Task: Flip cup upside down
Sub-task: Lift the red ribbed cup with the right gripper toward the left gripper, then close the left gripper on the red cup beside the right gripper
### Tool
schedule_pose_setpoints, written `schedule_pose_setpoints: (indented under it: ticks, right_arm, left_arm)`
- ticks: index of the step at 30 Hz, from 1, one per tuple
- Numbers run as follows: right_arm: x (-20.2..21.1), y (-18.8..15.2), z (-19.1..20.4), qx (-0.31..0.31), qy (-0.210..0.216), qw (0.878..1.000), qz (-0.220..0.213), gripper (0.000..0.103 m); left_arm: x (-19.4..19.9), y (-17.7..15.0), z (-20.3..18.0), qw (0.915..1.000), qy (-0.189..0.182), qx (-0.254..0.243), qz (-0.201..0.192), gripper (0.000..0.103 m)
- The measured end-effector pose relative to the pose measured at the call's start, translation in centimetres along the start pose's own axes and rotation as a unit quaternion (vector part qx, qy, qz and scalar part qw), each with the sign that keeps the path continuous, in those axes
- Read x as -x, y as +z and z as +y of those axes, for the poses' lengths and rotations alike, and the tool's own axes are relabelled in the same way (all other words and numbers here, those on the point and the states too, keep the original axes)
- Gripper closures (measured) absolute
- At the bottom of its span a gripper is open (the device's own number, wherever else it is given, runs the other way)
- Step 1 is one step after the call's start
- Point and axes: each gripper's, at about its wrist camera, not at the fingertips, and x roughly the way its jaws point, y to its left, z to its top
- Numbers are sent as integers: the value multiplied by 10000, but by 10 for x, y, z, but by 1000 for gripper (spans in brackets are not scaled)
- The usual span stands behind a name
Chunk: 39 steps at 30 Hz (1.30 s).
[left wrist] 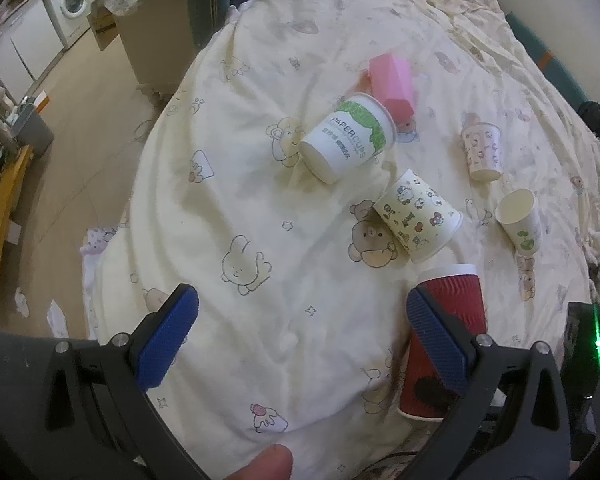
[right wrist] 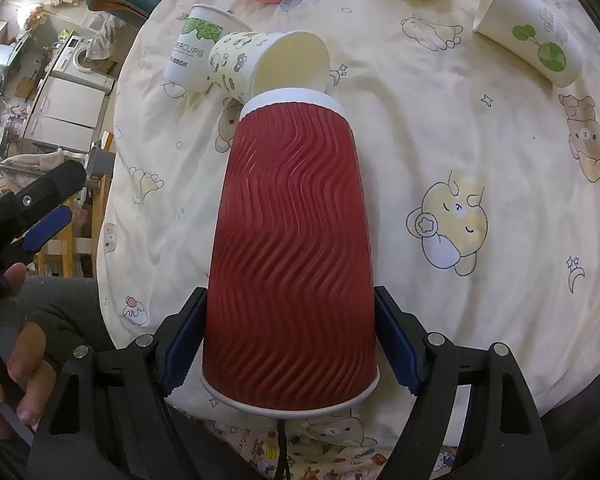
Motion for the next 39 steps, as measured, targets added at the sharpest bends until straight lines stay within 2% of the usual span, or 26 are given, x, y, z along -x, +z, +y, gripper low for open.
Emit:
schedule_pose_setpoints:
  ticks: [6,8,14,17,24,31,39]
  right_arm:
    - [6,4,4,76,2,9999,-69,19]
    - [12,5,4,19,86,9998,-160,14]
    - [52,3,6,132,240,9971,-715,3]
    - [75,3,5,214,291,9945,-986,3]
    - [114,0,-10,277,-46,9875,-1548,1]
    - [128,-4,-30,298,-480,9772,-2048,0]
    - [130,-14,-61,14,-722,9700,-2320,0]
  left_arm:
    - [1,-2,-6,9999,-48,-73,69,0]
    - [2,-2,-10,9999,-38,-122,85,0]
    - [10,-1,-19,9997,-61,-240,-6,0]
    - [15,2,-24,9994,11,-327,-81,0]
    - [17,3,-42,9992,-46,-385,29,0]
    - [20,2,-69,9985,19,-545,5,0]
    - [5,-2,-96,9974,-27,-624,359,0]
